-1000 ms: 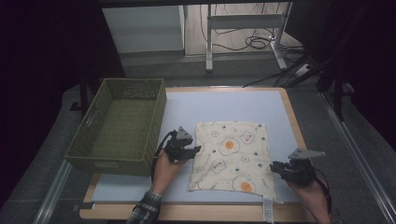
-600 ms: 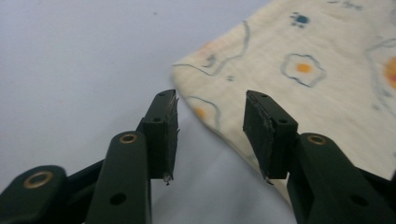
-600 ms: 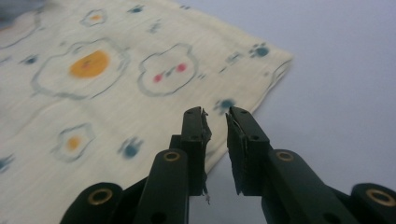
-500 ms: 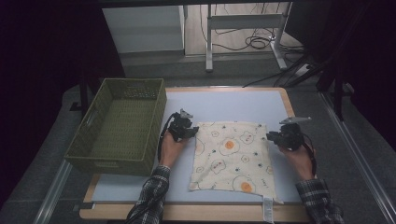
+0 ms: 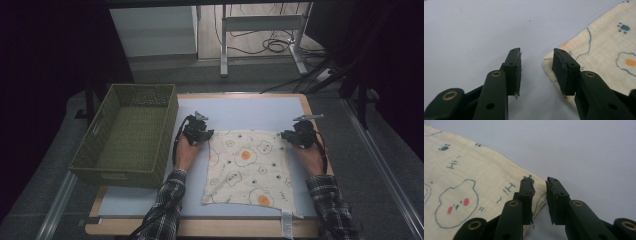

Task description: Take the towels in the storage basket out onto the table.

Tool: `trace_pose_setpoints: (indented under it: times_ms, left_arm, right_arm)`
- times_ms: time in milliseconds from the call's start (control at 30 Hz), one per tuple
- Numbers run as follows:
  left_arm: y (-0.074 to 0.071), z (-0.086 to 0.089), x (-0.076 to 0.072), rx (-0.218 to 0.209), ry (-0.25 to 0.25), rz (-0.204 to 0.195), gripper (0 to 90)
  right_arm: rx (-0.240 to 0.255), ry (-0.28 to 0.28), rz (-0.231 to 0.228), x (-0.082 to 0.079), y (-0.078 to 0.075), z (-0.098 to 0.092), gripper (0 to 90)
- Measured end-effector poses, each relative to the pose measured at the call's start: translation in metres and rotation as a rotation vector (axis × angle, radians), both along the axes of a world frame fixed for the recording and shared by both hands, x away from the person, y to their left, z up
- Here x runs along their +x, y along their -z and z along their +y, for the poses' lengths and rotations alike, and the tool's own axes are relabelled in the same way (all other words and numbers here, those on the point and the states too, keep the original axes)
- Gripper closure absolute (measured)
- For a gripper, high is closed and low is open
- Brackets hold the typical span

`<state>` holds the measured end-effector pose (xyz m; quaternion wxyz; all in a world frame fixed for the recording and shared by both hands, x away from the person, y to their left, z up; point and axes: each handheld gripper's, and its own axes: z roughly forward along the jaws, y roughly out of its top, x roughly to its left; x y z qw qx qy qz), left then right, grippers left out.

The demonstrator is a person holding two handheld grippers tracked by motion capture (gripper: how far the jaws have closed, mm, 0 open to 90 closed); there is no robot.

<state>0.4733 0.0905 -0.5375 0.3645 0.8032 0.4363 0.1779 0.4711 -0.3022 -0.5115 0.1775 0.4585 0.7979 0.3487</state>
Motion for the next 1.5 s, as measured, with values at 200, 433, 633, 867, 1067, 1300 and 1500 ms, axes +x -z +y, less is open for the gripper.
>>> trace_pose_setpoints:
  times_ms: [200,433,633,867,1067,1300,1500]
  left_arm:
    - [0.001,-0.003,0.003,-0.007,0.027,0.014,62.1]
    - [0.0,-0.01,0.002,-0.047,0.074,0.068,87.1]
    - [-0.004,-0.008,0.002,-0.046,0.05,0.027,89.1]
    - [-0.027,-0.001,0.01,-0.059,0.003,-0.047,89.2]
    - [-0.039,0.001,-0.006,-0.04,0.023,-0.083,89.1]
    - [-0.033,0.001,-0.034,-0.048,0.044,-0.096,89.1]
    - [-0.03,0.002,-0.058,-0.071,0.069,-0.091,89.1]
  right_arm:
    - [-0.014,0.014,0.006,0.005,0.006,0.002,73.6]
    - [-0.03,0.006,0.021,0.002,0.004,0.005,89.0]
    - [-0.052,0.004,0.007,0.004,0.0,0.007,89.5]
    - [-0.042,0.022,-0.055,0.013,-0.021,0.01,89.5]
    - [-0.022,-0.001,-0.106,0.0,-0.039,0.01,89.5]
    - [-0.015,-0.036,-0.125,-0.031,-0.041,0.001,89.6]
    - [0.007,-0.066,-0.119,-0.056,-0.037,-0.008,89.5]
